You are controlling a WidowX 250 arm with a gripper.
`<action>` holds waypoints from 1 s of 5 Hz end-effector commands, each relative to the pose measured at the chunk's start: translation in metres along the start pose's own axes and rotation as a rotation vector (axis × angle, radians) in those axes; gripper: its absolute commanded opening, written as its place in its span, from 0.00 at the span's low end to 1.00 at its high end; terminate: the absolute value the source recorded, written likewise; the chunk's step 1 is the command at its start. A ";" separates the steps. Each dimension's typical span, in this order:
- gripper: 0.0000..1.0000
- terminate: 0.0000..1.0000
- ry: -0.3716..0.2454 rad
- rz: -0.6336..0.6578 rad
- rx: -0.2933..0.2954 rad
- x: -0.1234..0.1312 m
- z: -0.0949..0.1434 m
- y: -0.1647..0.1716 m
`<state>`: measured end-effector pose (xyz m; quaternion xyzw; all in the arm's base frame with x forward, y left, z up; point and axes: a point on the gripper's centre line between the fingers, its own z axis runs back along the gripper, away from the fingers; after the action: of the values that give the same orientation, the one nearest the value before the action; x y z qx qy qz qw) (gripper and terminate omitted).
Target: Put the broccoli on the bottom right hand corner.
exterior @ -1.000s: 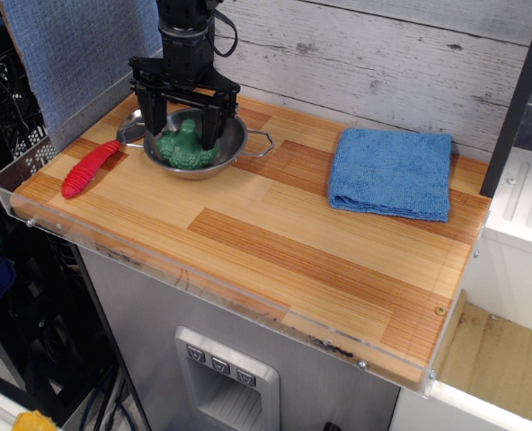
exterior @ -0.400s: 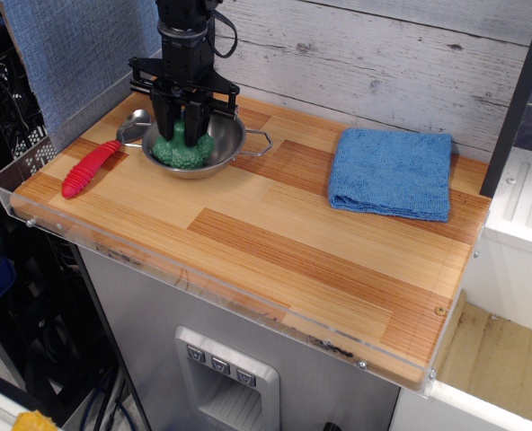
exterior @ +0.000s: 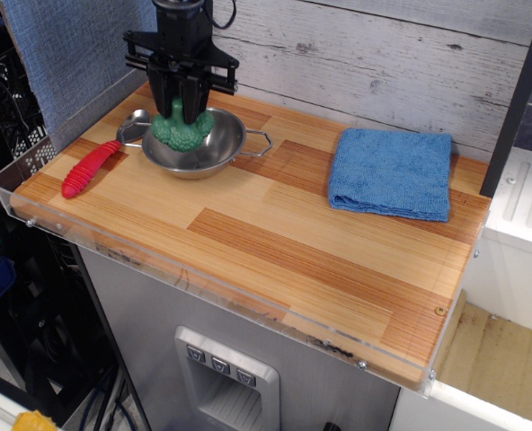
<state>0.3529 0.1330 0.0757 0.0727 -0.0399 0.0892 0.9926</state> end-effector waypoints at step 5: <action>0.00 0.00 -0.012 -0.246 -0.164 -0.107 0.058 -0.175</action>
<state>0.2782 -0.0682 0.0791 0.0026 -0.0163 -0.0371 0.9992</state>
